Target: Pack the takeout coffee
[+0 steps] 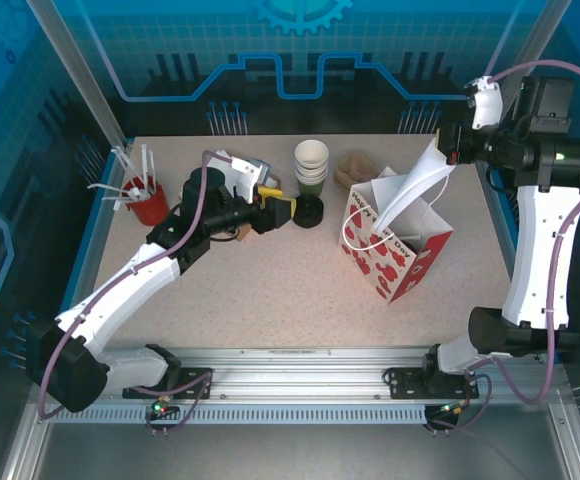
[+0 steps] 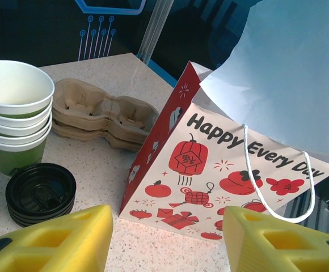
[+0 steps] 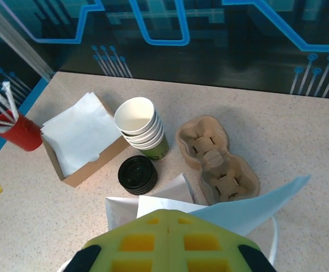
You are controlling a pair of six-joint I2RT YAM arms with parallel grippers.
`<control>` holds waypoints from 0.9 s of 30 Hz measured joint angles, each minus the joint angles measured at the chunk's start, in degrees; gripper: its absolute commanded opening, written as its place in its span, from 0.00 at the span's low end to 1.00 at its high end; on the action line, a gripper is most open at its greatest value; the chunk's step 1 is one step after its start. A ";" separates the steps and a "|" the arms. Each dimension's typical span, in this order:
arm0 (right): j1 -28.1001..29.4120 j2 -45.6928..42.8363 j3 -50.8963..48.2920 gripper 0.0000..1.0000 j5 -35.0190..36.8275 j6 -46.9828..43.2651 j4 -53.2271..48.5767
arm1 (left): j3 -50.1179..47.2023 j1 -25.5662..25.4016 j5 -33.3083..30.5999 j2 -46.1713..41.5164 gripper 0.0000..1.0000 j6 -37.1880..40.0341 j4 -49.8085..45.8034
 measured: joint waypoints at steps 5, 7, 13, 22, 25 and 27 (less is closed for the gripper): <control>0.11 0.68 1.51 0.00 -5.14 -4.09 -0.13 | 0.07 0.00 0.00 0.28 0.56 -0.02 -0.42; 0.63 0.70 2.78 0.00 -6.60 -6.03 -0.42 | 0.37 0.00 0.02 0.46 0.56 0.00 -0.46; 6.71 -1.11 2.84 0.00 -3.50 -12.41 -0.94 | 1.36 -0.13 0.02 0.55 0.56 -0.02 -0.44; 17.09 -3.78 1.79 0.00 17.88 -21.35 -2.47 | 1.70 -0.76 0.04 0.55 0.56 -0.02 -0.46; 18.18 -3.89 0.87 0.00 21.33 -24.17 -1.75 | 1.90 -0.96 0.04 0.55 0.55 -0.02 -0.44; 18.49 -4.07 -0.39 0.00 22.99 -26.12 -0.83 | 1.90 -1.01 0.02 0.55 0.56 -0.02 -0.46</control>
